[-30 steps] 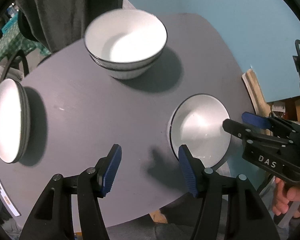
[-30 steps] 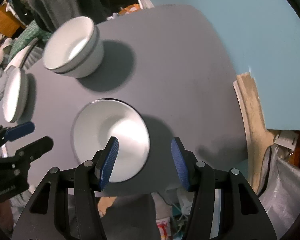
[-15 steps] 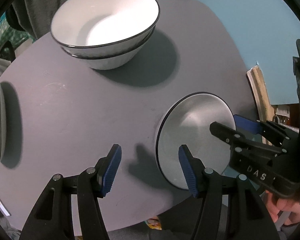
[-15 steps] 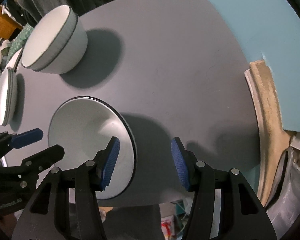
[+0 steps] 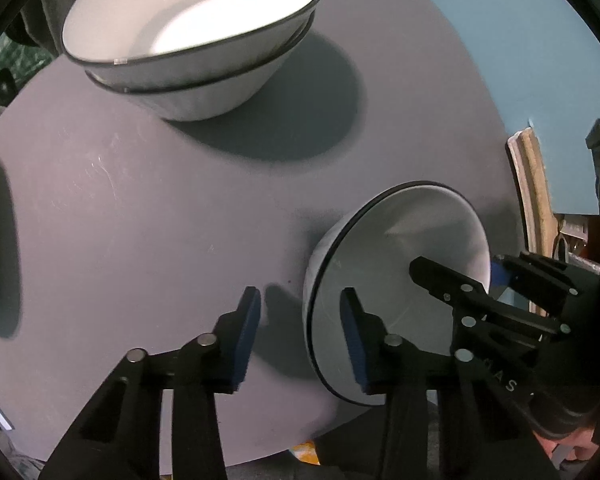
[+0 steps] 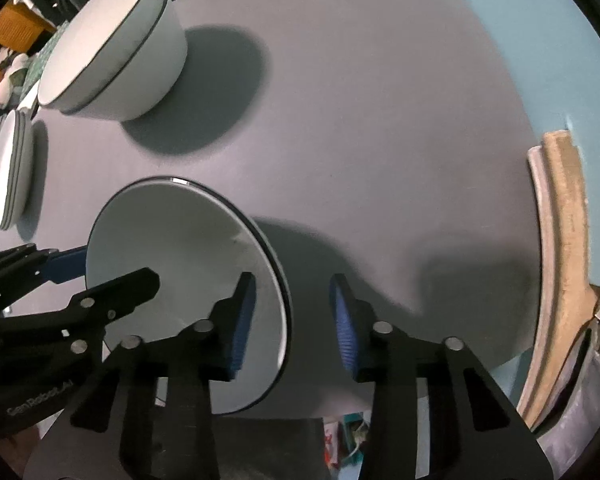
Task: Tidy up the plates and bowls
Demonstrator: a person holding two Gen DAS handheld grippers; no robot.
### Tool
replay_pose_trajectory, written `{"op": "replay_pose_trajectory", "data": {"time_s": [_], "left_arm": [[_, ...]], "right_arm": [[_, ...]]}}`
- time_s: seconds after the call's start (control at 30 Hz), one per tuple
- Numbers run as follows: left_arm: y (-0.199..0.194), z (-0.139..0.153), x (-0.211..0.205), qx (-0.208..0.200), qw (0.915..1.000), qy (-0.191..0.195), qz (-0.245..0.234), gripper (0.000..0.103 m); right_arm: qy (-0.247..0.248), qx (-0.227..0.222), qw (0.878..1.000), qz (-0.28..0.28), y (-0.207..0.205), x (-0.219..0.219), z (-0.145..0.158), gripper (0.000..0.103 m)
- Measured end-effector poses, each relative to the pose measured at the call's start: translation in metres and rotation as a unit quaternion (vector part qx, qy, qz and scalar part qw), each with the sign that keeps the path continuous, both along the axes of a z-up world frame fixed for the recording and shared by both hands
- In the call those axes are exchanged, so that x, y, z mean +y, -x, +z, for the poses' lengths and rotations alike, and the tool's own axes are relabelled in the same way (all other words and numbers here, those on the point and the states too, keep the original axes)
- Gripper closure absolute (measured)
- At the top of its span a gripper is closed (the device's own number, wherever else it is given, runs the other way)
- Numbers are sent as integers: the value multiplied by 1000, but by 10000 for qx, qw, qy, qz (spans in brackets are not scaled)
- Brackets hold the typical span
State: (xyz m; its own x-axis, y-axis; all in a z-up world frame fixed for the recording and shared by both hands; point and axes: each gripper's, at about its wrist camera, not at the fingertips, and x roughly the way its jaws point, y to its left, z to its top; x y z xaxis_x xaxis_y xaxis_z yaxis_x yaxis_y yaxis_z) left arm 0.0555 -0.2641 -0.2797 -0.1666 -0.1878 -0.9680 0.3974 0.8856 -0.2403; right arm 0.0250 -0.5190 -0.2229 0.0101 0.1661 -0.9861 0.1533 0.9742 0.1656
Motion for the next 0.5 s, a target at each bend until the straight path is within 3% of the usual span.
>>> {"op": "replay_pose_trajectory", "data": {"time_s": [0.13,0.33,0.5], "left_arm": [[0,-5,7,114,9999,87,49,81],[-2,2,16,114,9996,252,19,90],[-3,12,19,-43,9998,188,-13,90]], "right_arm": [[35,8,10000,73,-2,5,0,89],[30,32,9999,123,-7,11,4,92],[-345,62,9994,-60,-10,3,4,95]]}}
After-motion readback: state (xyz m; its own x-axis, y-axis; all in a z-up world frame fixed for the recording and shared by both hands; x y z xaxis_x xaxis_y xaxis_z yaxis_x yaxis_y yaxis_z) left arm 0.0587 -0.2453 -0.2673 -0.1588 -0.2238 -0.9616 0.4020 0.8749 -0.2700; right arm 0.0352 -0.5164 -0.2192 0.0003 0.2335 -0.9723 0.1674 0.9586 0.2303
